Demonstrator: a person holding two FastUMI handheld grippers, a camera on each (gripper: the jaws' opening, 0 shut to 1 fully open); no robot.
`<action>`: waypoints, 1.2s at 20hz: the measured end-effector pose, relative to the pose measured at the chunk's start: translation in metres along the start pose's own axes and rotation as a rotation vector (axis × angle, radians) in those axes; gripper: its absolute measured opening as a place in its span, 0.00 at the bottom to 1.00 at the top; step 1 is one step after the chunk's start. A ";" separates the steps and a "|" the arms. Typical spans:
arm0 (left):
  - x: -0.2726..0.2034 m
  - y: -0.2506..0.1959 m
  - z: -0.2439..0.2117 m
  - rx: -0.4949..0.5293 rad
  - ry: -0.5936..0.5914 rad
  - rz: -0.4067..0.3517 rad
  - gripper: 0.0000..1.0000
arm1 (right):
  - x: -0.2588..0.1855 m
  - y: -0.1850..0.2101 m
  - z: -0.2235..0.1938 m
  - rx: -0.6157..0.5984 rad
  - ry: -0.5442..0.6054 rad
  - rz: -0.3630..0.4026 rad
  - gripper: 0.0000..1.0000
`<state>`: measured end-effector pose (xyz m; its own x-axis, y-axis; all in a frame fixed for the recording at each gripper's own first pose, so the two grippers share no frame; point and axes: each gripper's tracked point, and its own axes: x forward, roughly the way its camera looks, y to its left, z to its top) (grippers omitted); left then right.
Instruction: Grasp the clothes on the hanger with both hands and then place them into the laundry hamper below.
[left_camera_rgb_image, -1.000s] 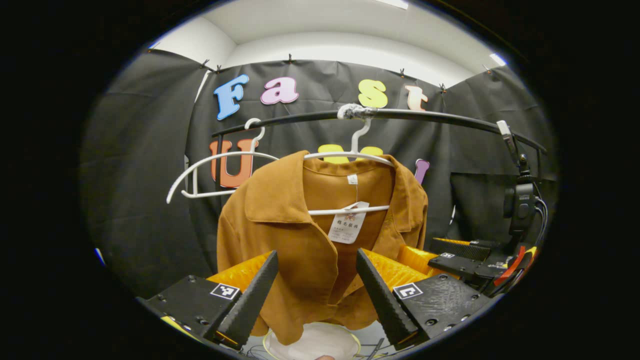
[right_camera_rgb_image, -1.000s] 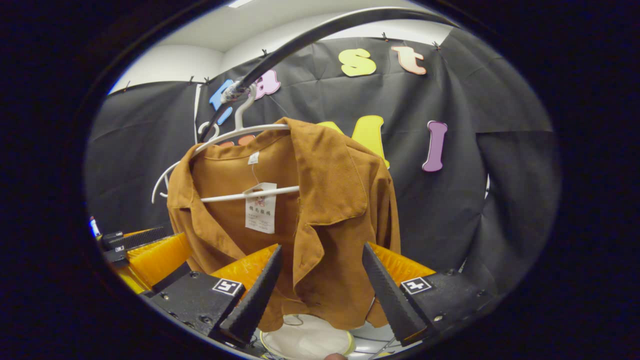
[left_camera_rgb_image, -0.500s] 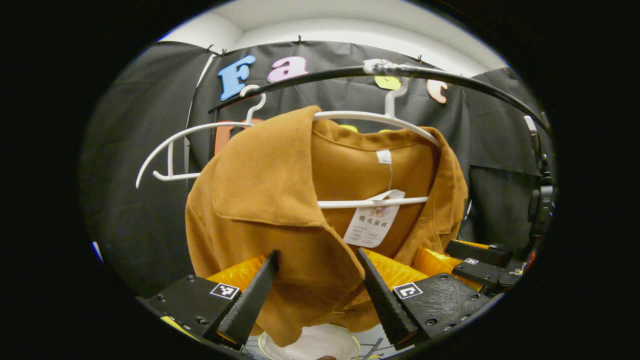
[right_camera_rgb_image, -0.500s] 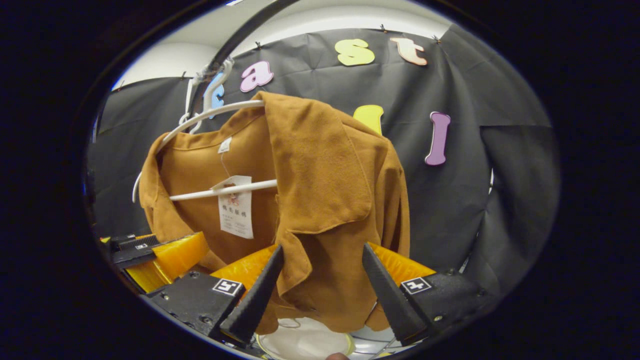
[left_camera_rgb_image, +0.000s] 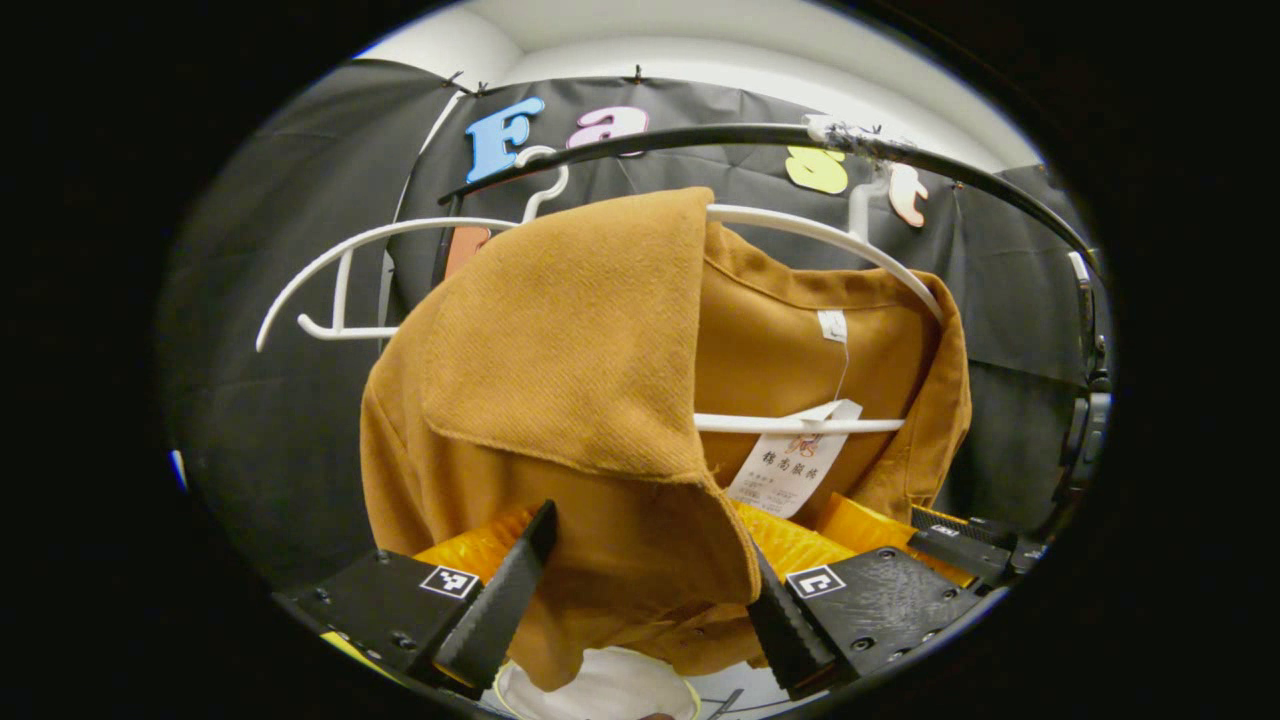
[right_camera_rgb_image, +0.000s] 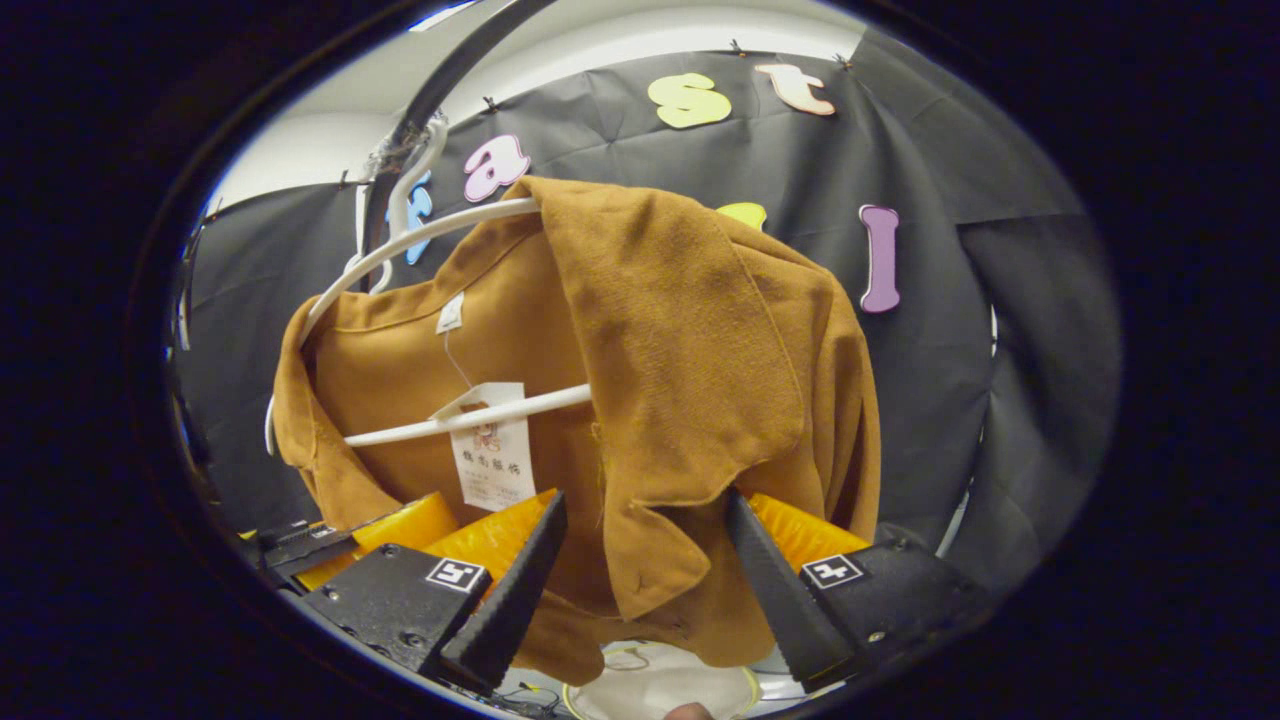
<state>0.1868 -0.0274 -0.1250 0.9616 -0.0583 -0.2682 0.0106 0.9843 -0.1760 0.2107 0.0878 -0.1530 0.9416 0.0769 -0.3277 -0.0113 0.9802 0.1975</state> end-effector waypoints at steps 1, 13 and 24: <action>0.001 0.000 -0.003 0.009 0.004 0.003 0.96 | 0.004 -0.002 -0.004 0.008 0.013 -0.017 0.98; 0.034 0.030 0.002 -0.053 -0.023 0.166 0.42 | 0.005 -0.062 0.012 0.093 -0.040 -0.145 0.53; 0.001 0.045 0.010 -0.067 -0.041 0.110 0.08 | -0.024 -0.098 0.043 0.171 -0.146 -0.148 0.08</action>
<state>0.1905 0.0182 -0.1239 0.9665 0.0576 -0.2502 -0.1124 0.9711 -0.2105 0.2034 -0.0184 -0.1252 0.9675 -0.1040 -0.2307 0.1753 0.9329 0.3146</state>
